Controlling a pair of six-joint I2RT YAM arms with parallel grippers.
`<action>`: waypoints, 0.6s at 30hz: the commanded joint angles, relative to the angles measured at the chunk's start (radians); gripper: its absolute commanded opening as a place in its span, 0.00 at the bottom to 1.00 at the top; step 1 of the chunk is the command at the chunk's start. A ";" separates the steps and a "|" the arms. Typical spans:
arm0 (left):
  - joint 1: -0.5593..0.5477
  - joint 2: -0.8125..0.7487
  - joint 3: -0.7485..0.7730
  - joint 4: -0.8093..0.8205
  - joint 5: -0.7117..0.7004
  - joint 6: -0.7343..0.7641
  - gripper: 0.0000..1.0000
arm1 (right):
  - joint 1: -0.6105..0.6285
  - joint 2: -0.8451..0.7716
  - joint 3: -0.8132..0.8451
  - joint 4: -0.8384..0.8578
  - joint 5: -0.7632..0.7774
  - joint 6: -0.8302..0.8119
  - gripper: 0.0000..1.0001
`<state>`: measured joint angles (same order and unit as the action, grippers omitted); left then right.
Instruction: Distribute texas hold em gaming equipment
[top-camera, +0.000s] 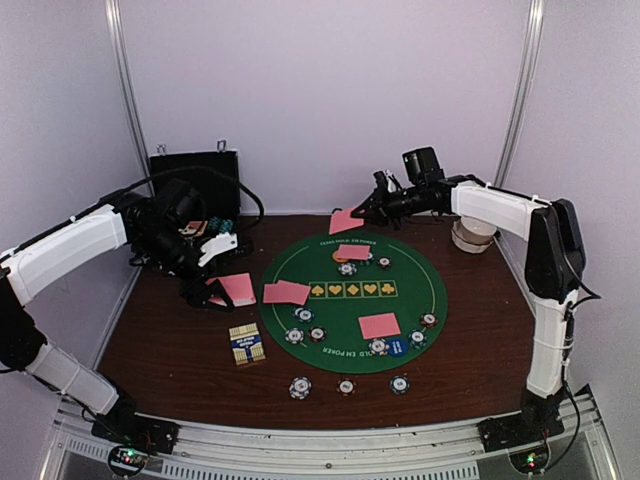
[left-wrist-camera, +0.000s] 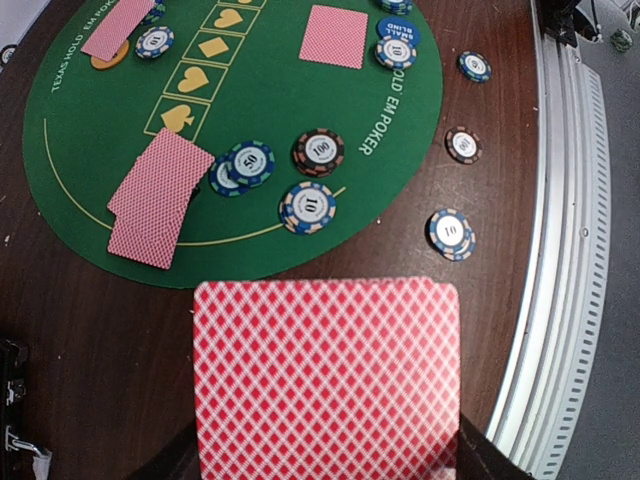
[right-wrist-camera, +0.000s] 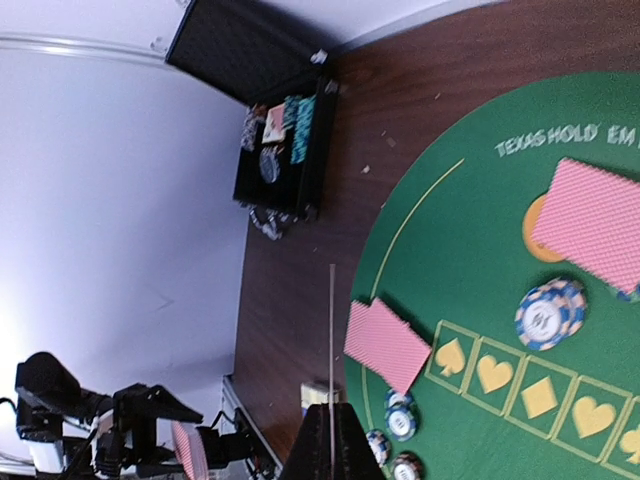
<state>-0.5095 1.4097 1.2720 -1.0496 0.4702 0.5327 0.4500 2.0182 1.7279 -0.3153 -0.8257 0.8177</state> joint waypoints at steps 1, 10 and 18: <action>0.006 -0.015 0.035 0.014 0.012 0.004 0.00 | -0.051 0.116 0.135 -0.164 0.095 -0.144 0.00; 0.006 -0.013 0.035 0.010 0.017 0.006 0.00 | -0.074 0.328 0.348 -0.268 0.188 -0.218 0.00; 0.006 -0.019 0.033 0.005 0.016 0.009 0.00 | -0.080 0.418 0.456 -0.317 0.238 -0.239 0.00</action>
<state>-0.5095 1.4097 1.2720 -1.0500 0.4706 0.5331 0.3752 2.4199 2.1181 -0.6018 -0.6376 0.6056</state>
